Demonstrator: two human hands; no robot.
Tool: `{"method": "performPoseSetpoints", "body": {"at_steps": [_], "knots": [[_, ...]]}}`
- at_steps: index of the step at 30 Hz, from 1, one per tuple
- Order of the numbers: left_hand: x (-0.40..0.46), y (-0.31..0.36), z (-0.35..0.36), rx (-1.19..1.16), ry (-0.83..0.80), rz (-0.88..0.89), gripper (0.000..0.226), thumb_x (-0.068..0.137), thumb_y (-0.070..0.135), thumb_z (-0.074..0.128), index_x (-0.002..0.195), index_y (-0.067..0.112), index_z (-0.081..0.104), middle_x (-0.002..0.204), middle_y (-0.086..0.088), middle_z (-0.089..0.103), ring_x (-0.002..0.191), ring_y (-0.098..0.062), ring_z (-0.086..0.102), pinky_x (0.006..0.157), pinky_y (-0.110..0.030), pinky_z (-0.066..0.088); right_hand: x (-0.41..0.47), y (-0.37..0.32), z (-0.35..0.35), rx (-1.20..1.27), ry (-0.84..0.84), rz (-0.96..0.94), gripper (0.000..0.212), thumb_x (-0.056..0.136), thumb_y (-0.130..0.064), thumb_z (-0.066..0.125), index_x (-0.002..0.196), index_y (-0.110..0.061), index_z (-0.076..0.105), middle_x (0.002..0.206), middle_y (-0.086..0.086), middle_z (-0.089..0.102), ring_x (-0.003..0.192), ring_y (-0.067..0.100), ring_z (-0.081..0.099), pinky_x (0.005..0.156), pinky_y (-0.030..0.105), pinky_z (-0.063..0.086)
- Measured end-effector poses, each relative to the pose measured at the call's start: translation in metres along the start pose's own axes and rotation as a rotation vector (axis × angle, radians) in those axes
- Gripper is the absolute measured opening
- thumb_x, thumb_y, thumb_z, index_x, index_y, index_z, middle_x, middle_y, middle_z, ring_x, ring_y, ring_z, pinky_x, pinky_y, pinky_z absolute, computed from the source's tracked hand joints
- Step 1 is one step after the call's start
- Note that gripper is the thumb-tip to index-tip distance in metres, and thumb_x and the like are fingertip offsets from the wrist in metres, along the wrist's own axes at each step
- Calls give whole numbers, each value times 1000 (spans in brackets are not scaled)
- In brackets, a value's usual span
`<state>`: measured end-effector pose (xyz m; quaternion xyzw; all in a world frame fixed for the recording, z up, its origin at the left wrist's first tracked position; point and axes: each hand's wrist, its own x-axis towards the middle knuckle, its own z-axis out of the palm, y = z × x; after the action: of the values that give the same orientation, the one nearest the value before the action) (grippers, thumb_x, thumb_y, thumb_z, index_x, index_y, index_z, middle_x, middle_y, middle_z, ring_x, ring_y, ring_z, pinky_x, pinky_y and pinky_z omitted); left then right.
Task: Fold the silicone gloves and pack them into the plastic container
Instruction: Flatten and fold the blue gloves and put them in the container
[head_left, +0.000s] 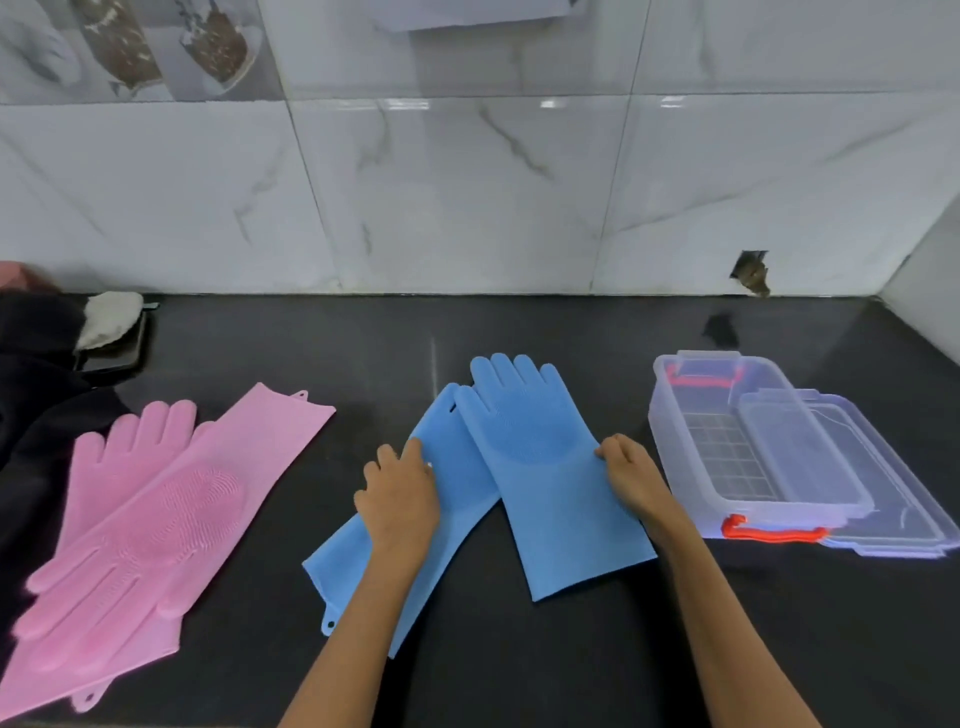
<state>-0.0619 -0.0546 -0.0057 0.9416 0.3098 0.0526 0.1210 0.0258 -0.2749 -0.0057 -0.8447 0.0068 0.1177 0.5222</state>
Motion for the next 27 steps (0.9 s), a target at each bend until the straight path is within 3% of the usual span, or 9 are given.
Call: {"method": "performPoseSetpoints", "body": {"at_steps": [4, 8, 13, 16, 18, 20, 22, 24, 27], "knots": [[-2, -9, -3, -72, -13, -57, 28, 98, 22, 36, 125, 21, 41, 103, -8, 55, 75, -23, 52, 60, -33, 42, -10, 11, -13, 17, 178, 43, 24, 96, -17, 34, 73, -12, 36, 69, 2, 35, 64, 12, 34, 57, 26, 30], [-6, -17, -4, -125, -65, -138, 29, 96, 18, 37, 125, 16, 40, 101, -11, 61, 83, -28, 61, 65, -36, 47, -20, 17, -16, 11, 321, 82, 32, 96, -17, 38, 65, -13, 33, 63, 5, 35, 61, 13, 33, 55, 27, 29], [-24, -14, -5, -59, -192, -214, 36, 92, 15, 43, 126, 11, 32, 103, -11, 62, 88, -28, 60, 63, -35, 42, -31, 19, -25, -331, 296, 141, 38, 90, -21, 47, 54, -11, 40, 54, 4, 41, 55, 18, 41, 57, 30, 36], [-30, -10, -12, 82, -203, -227, 34, 95, 29, 37, 125, 14, 37, 102, -6, 59, 83, -22, 54, 66, -33, 40, -37, 10, -19, -495, 349, 116, 25, 89, -30, 52, 77, -9, 55, 76, 8, 58, 70, 22, 54, 66, 34, 47], [-29, -5, -14, 180, -147, -190, 45, 94, 46, 35, 127, 16, 42, 122, -9, 52, 105, -26, 52, 84, -39, 43, -38, 5, -8, -555, 444, -22, 31, 88, -35, 56, 103, -9, 58, 104, 11, 62, 91, 26, 58, 83, 40, 50], [-28, 0, -9, 177, -94, -68, 62, 91, 61, 30, 139, 22, 35, 149, -14, 30, 135, -31, 32, 107, -50, 30, -38, 5, 7, -602, 406, -139, 47, 89, -45, 52, 126, -16, 50, 134, 10, 50, 121, 29, 49, 103, 44, 40], [-29, 8, 4, 111, -114, 96, 74, 89, 68, 19, 150, 27, 11, 160, -8, 0, 147, -29, 2, 116, -54, 7, -37, 9, 25, -699, 282, -180, 62, 89, -59, 40, 142, -28, 33, 155, 4, 25, 144, 29, 19, 117, 46, 16], [-32, 15, 19, 116, -108, 198, 81, 82, 71, -2, 151, 28, -5, 160, -5, -14, 147, -25, -12, 116, -53, -5, -36, 18, 41, -792, 204, -218, 69, 88, -68, 28, 148, -35, 18, 160, 0, 8, 148, 26, -1, 117, 46, -3], [-35, 21, 36, 69, -32, 202, 102, 62, 72, -32, 150, 27, -6, 160, -3, -10, 147, -25, -10, 116, -51, -8, -29, 25, 49, -867, 180, -266, 78, 81, -76, 11, 149, -37, 12, 160, 2, 8, 148, 28, -3, 113, 46, -16]]}}
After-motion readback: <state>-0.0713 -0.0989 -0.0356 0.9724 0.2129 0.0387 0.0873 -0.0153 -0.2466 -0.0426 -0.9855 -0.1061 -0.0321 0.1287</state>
